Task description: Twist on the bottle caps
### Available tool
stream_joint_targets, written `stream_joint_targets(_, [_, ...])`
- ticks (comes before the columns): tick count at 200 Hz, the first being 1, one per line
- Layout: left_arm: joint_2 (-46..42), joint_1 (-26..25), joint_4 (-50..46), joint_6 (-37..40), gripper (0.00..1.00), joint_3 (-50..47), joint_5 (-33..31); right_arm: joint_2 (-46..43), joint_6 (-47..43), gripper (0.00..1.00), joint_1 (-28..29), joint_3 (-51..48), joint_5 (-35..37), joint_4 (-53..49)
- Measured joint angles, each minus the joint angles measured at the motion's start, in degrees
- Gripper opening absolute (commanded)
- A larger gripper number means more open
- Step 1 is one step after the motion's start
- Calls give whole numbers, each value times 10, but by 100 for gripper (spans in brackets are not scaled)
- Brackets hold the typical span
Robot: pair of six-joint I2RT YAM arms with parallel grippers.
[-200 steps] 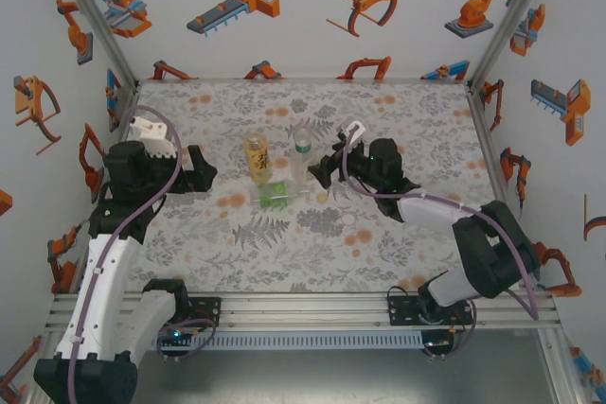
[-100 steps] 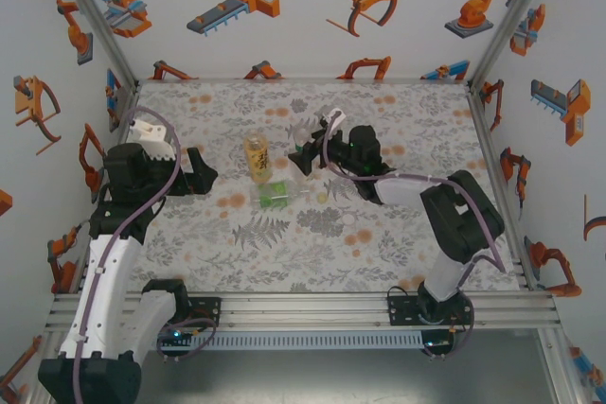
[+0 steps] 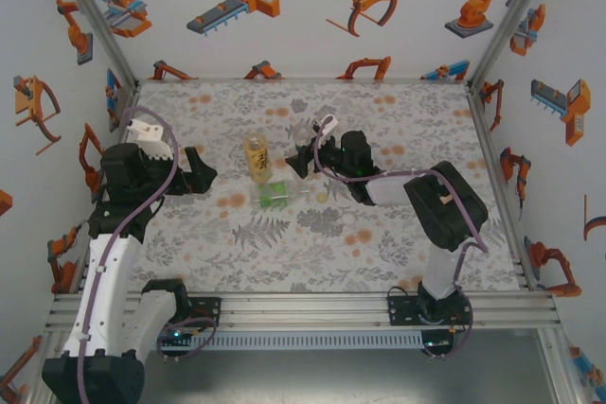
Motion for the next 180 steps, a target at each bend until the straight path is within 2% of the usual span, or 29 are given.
stream_joint_targets(45, [2,0,0,0,97,0,10,2,0,61,0,0,3,9])
stream_joint_targets(88, [2,3,0,-1,97,0,11,0,0,54,0,-3,13,13])
stream_joint_targets(116, [2,3,2,-3,97,0,33,-17,0,48,0,-17,20,8])
stream_joint_targets(151, [-6,-5,17,-4,97,-3,48,-74,-7,45,0,-35,30,-29])
stream_joint_targets(180, [-28,-31,57,-13,97,-26,65,-147,-23,42,0,-42,38,-76])
